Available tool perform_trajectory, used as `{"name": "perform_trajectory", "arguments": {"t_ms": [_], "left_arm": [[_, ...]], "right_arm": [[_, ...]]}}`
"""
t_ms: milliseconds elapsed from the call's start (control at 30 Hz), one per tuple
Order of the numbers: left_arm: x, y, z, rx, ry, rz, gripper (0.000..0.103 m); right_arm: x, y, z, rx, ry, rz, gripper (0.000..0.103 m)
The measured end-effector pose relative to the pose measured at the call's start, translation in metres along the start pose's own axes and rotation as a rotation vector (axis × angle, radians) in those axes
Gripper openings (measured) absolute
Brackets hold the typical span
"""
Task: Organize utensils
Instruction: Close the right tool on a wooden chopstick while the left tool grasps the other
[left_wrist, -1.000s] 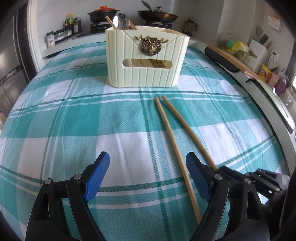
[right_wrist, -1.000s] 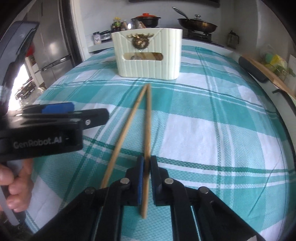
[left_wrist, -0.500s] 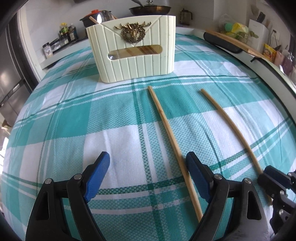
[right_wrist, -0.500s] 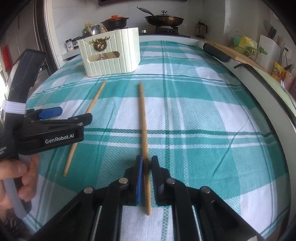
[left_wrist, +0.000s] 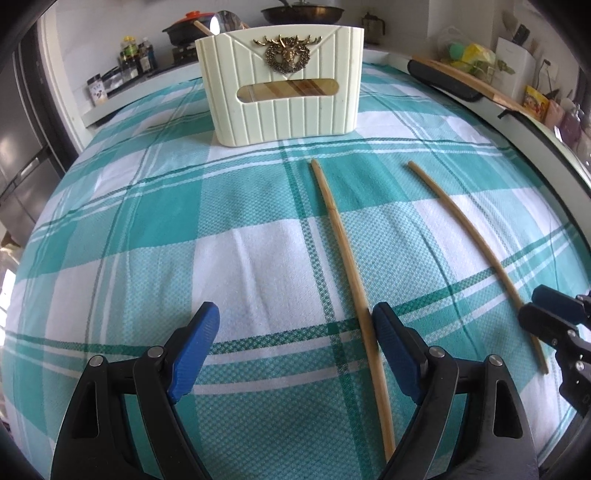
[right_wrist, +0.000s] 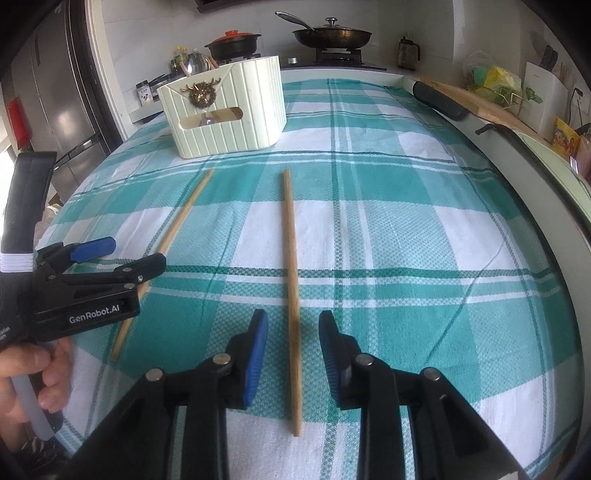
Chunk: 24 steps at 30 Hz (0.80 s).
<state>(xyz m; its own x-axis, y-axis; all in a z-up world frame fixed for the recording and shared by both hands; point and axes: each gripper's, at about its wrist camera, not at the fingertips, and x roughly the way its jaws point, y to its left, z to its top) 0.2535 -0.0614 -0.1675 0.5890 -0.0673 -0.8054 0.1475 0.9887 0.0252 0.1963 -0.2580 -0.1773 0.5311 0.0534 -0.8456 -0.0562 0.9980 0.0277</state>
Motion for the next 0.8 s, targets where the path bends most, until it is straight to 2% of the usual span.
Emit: {"name": "perform_trajectory", "arguments": {"t_ms": [200, 367, 467, 633, 733, 800], "left_arm": [[0.0, -0.001, 0.013, 0.019, -0.007, -0.035, 0.085], [0.017, -0.008, 0.037, 0.07, 0.014, -0.03, 0.085], [0.03, -0.008, 0.053, 0.084, 0.041, -0.052, 0.083], [0.047, -0.008, 0.074, 0.089, 0.092, -0.105, 0.073], [0.052, -0.01, 0.085, 0.105, 0.119, -0.125, 0.064], [0.055, -0.011, 0.09, 0.105, 0.132, -0.15, 0.054]], "right_arm": [[0.005, 0.001, 0.013, -0.047, 0.034, 0.024, 0.029], [0.025, 0.006, 0.026, -0.108, 0.086, 0.047, 0.03], [0.036, 0.009, 0.039, -0.142, 0.096, 0.059, 0.03], [0.063, 0.007, 0.076, -0.151, 0.122, 0.092, 0.029], [0.081, 0.011, 0.099, -0.17, 0.144, 0.117, 0.029], [0.092, 0.016, 0.112, -0.191, 0.153, 0.123, 0.029]]}}
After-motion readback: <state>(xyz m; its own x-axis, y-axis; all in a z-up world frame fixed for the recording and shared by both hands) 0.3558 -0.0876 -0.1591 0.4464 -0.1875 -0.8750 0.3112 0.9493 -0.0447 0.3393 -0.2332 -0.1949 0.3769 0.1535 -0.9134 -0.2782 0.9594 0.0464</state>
